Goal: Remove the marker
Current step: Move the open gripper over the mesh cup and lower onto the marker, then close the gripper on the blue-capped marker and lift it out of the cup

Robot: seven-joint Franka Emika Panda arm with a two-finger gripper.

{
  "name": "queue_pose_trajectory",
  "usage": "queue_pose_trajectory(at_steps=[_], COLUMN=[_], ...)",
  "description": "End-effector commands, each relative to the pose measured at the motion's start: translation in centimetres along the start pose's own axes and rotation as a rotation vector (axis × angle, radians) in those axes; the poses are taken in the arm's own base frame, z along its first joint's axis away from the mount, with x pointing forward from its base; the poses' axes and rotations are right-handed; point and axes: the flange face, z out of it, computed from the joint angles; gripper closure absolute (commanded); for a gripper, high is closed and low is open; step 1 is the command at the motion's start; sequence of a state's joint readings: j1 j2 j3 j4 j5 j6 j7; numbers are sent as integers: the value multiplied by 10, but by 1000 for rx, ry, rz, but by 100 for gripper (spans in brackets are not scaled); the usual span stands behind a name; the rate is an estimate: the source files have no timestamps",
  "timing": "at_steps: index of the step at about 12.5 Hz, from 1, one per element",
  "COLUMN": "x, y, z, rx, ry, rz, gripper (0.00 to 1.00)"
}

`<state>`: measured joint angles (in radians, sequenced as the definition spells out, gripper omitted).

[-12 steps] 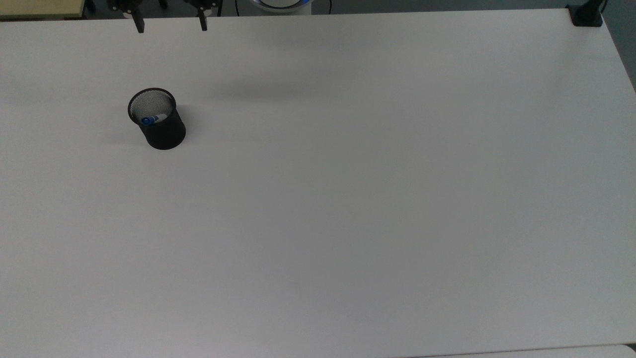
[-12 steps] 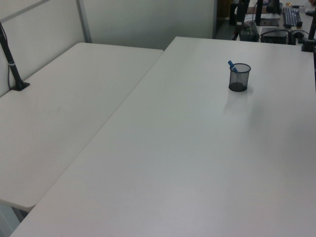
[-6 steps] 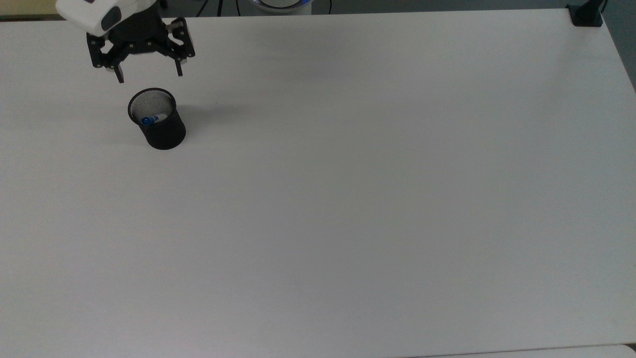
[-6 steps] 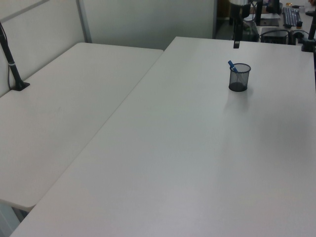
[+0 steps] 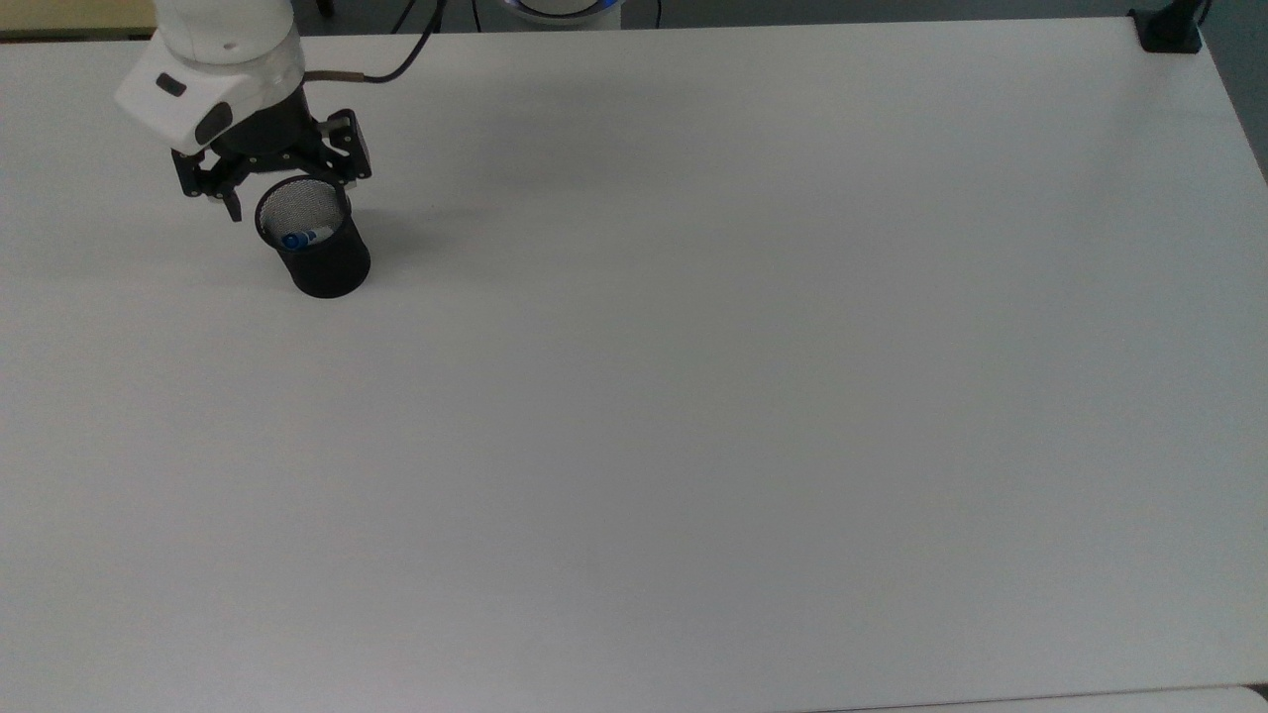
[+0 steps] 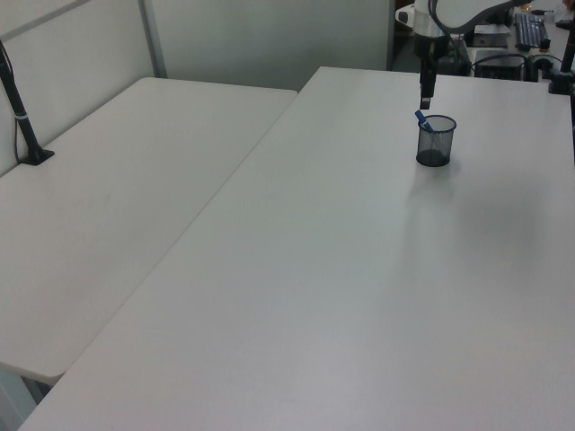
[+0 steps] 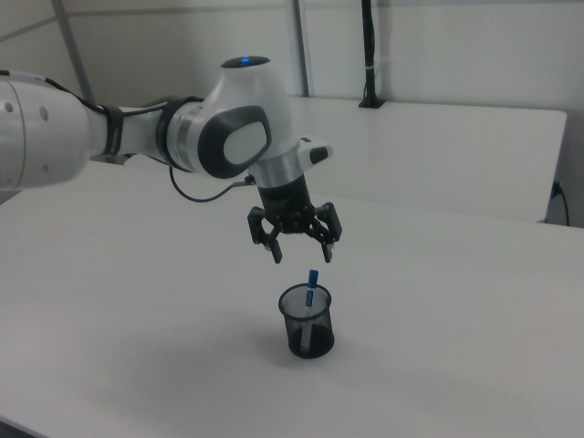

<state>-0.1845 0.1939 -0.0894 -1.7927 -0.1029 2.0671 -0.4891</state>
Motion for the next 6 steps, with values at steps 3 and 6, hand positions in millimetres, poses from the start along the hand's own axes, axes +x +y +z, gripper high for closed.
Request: queue_pose_trajectory(at_steps=[3,6], x=[10,15], y=[-1,-3], z=[49,49], rx=[-5,-10], ry=[-17,13], rz=[21,101], gripper=[32,61])
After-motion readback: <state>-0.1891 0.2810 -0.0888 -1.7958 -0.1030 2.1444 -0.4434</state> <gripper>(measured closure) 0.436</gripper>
